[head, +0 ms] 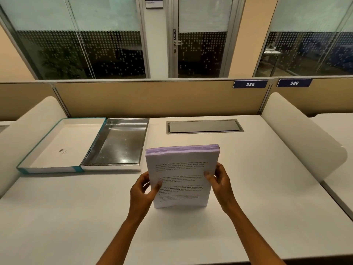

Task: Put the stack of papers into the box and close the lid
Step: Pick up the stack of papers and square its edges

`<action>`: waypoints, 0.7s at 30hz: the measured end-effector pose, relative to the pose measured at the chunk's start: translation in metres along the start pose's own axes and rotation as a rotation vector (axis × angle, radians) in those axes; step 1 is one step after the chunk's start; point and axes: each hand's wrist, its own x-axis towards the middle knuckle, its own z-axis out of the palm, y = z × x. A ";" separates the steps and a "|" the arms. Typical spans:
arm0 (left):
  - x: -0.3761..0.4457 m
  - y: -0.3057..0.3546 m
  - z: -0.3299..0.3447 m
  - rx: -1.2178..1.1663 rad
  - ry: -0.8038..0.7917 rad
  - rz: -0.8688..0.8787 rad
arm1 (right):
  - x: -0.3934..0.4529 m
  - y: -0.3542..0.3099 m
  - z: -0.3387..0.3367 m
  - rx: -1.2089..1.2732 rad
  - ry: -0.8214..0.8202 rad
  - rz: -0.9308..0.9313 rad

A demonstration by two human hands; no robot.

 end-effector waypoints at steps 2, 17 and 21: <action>-0.004 -0.014 -0.003 0.074 0.004 -0.009 | -0.002 0.023 -0.008 -0.057 -0.036 0.030; 0.016 -0.024 0.009 0.265 0.068 -0.044 | 0.011 0.058 -0.013 -0.292 -0.039 0.049; 0.024 -0.023 0.006 0.298 0.028 -0.051 | 0.018 0.055 -0.011 -0.321 -0.073 0.045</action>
